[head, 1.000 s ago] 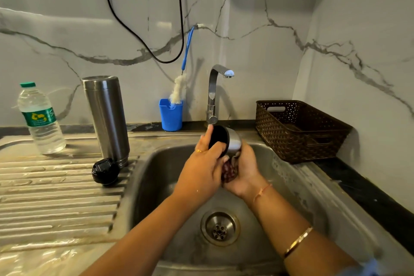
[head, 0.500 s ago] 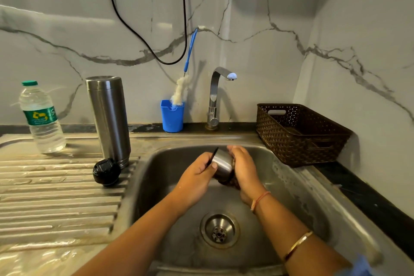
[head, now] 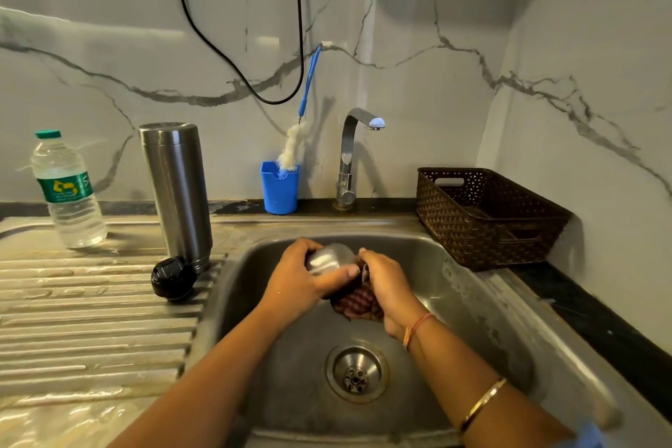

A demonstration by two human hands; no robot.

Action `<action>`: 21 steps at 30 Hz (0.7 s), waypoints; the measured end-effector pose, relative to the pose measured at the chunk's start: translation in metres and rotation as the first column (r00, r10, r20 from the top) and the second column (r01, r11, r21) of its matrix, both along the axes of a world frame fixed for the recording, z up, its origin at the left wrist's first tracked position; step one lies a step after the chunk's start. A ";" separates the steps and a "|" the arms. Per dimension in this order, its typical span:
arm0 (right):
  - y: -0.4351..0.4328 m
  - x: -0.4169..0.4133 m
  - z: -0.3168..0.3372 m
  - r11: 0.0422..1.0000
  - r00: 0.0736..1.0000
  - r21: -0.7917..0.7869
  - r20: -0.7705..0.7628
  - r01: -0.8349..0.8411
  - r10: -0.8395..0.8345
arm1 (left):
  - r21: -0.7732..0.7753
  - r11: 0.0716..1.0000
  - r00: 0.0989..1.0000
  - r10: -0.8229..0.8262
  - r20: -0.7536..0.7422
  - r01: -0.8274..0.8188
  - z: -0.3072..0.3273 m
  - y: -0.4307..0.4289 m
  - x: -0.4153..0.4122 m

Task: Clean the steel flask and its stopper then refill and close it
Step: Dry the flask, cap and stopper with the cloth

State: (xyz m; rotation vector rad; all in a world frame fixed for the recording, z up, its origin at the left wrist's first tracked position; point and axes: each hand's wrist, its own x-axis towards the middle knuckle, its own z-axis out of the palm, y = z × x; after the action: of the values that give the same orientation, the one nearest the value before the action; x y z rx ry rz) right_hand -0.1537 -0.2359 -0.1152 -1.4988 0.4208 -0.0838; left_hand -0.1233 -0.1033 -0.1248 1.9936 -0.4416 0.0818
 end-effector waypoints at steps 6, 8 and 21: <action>0.004 0.001 0.005 0.987 0.995 0.157 0.082 0.036 -0.049 | -0.606 0.694 0.735 -0.164 -0.658 -0.389 -0.002 0.003 0.000; 0.008 -0.001 0.005 0.993 0.991 0.114 0.123 0.033 -0.047 | -0.633 0.642 0.649 -0.266 -0.713 -0.432 -0.003 0.005 -0.002; 0.028 -0.015 0.007 0.736 0.906 -0.672 0.262 -0.077 0.334 | -0.671 0.606 0.503 -0.458 -0.733 -0.426 -0.002 0.007 -0.008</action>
State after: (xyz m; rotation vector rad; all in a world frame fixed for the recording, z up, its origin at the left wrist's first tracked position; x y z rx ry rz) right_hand -0.1690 -0.2080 -0.1087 -2.1627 -0.1182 -0.3592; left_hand -0.1312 -0.0966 -0.1263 0.8499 0.2715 -0.6596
